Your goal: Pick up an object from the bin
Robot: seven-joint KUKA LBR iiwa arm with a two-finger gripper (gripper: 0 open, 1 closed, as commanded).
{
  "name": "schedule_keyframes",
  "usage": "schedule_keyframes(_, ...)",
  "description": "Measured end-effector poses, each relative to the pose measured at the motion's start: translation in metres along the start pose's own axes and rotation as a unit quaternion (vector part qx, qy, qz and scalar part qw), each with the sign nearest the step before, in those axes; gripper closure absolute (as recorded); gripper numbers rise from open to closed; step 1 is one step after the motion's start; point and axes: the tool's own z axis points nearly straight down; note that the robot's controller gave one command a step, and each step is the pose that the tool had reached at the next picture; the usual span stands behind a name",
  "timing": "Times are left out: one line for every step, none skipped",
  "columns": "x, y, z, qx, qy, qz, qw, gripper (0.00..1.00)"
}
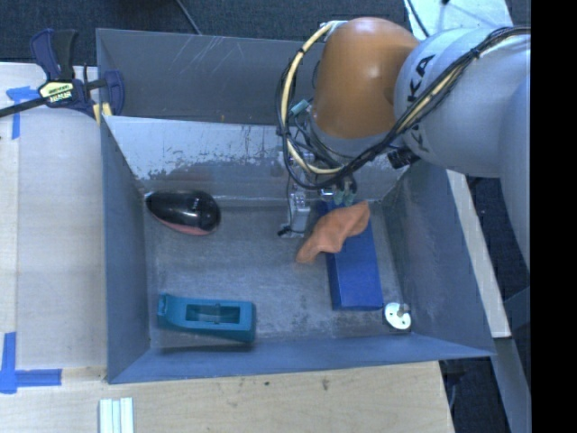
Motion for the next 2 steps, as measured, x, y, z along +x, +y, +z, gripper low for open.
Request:
schedule_keyframes(-0.002,0.0,-0.005,0.0,-0.0043,0.001,1.0,0.0)
schedule_keyframes(0.004,-0.061,0.052,0.0,-0.0053,-0.062,0.9981,0.0)
